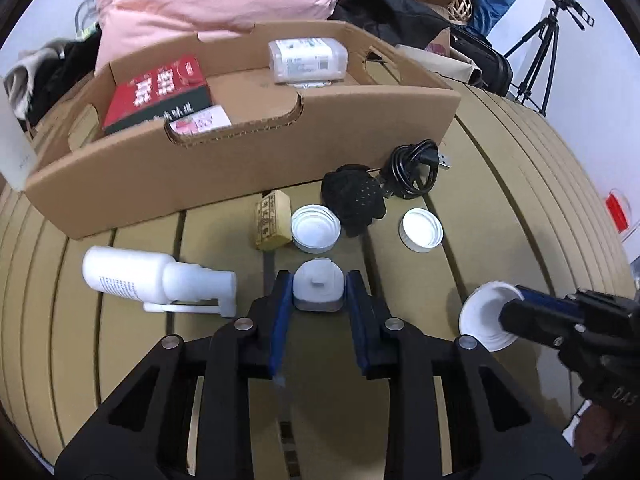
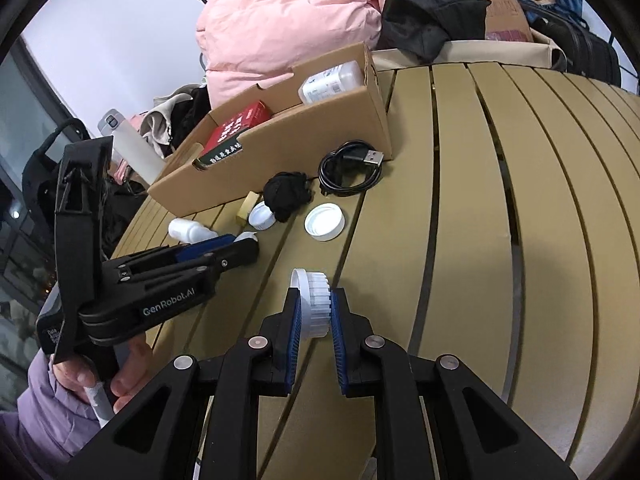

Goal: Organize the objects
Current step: 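Carry the brush head with the right gripper while the left carries the cap toward the tray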

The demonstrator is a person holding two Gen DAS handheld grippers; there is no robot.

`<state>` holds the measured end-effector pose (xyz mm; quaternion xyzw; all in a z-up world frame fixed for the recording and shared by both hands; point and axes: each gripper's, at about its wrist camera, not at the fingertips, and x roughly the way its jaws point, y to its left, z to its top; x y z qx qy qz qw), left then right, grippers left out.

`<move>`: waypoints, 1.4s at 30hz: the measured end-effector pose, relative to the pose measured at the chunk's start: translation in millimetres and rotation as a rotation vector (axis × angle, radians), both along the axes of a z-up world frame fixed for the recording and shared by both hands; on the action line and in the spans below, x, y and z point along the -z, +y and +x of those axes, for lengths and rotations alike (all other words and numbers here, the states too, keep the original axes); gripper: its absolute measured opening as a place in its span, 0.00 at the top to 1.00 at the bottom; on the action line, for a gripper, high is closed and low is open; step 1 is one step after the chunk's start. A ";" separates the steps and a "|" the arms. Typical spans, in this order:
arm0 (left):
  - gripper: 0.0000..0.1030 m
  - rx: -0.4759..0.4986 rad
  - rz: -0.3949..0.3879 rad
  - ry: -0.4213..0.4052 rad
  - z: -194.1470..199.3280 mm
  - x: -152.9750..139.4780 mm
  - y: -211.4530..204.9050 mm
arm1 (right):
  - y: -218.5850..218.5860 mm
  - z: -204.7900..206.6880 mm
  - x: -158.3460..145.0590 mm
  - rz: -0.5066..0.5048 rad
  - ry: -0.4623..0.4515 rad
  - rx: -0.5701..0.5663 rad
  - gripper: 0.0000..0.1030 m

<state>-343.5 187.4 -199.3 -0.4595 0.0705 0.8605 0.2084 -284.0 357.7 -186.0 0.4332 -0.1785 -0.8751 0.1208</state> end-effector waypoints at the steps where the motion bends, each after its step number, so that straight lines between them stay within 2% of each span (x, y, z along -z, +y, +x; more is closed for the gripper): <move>1: 0.77 0.001 -0.010 0.009 3.4 -1.1 0.1 | 0.0 0.9 -1.1 0.001 0.001 0.002 0.84; 5: 0.77 -0.004 0.022 0.021 30.0 -23.1 -12.5 | -0.9 13.5 -16.6 0.014 0.032 0.002 0.84; 8: 0.77 -0.017 0.084 0.051 57.9 -57.4 -34.0 | -2.9 33.3 -37.2 0.030 0.067 0.000 0.84; 12: 0.77 -0.058 0.098 0.124 98.2 -104.0 -65.7 | -8.0 67.2 -71.9 0.089 0.118 0.006 0.84; 16: 0.77 -0.053 0.174 0.161 126.0 -140.2 -91.8 | -13.8 101.3 -107.5 0.137 0.172 0.007 0.84; 19: 0.77 -0.054 0.215 0.180 132.2 -158.0 -105.6 | -20.1 116.1 -129.7 0.177 0.208 -0.002 0.84; 22: 0.77 -0.032 0.266 0.138 116.7 -166.9 -109.9 | -21.8 110.0 -144.5 0.181 0.221 -0.009 0.84; 26: 0.77 0.004 0.293 0.144 64.6 -179.4 -102.0 | -21.1 56.3 -160.4 0.167 0.233 -0.039 0.84; 29: 0.77 0.009 0.303 0.091 -1.2 -175.7 -83.9 | -23.6 -1.0 -159.7 0.182 0.207 -0.054 0.84; 31: 0.77 0.005 0.276 0.044 -49.6 -162.3 -60.8 | -24.7 -52.1 -154.1 0.218 0.171 -0.044 0.84; 33: 0.77 -0.003 0.200 0.037 -97.1 -139.4 -33.4 | -28.2 -106.0 -141.6 0.263 0.133 -0.042 0.84; 36: 0.77 -0.047 0.140 -0.016 -154.6 -104.5 -18.3 | -31.3 -176.5 -112.9 0.306 0.035 -0.034 0.84; 39: 0.77 -0.142 0.137 -0.060 -204.0 -81.8 -23.3 | -35.6 -230.3 -91.2 0.269 -0.010 -0.054 0.84; 41: 0.77 -0.195 0.166 -0.055 -225.2 -77.3 -31.2 | -36.7 -260.3 -82.5 0.196 -0.028 -0.048 0.84; 42: 0.73 -0.197 0.184 -0.054 -234.6 -76.6 -33.6 | -36.4 -275.7 -79.2 0.145 -0.025 -0.042 0.84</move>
